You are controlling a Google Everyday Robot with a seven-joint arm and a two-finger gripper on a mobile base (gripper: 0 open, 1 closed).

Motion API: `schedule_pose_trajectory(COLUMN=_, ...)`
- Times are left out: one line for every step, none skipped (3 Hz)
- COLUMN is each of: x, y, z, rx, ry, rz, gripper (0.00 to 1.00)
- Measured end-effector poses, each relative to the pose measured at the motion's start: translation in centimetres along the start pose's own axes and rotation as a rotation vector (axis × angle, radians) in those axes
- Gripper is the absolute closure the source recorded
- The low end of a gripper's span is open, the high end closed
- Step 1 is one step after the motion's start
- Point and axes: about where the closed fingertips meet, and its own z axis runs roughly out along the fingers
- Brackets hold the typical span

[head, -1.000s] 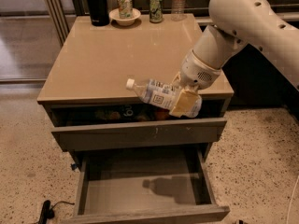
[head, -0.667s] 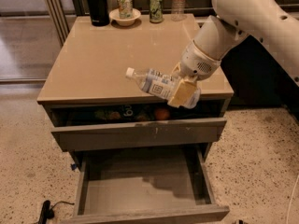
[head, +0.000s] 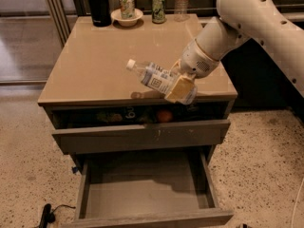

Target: Pick blue plastic bottle from middle drawer and place on counter

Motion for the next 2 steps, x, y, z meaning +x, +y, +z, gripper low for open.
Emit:
schedule_pose_trajectory(x=-0.85, y=-0.90, z=0.02, rx=0.053, ry=-0.104, rz=-0.010, gripper=1.00)
schedule_pose_trajectory(x=-1.51, y=-1.12, z=-0.43, rx=0.081, ry=-0.152, rz=-0.032, gripper=1.00)
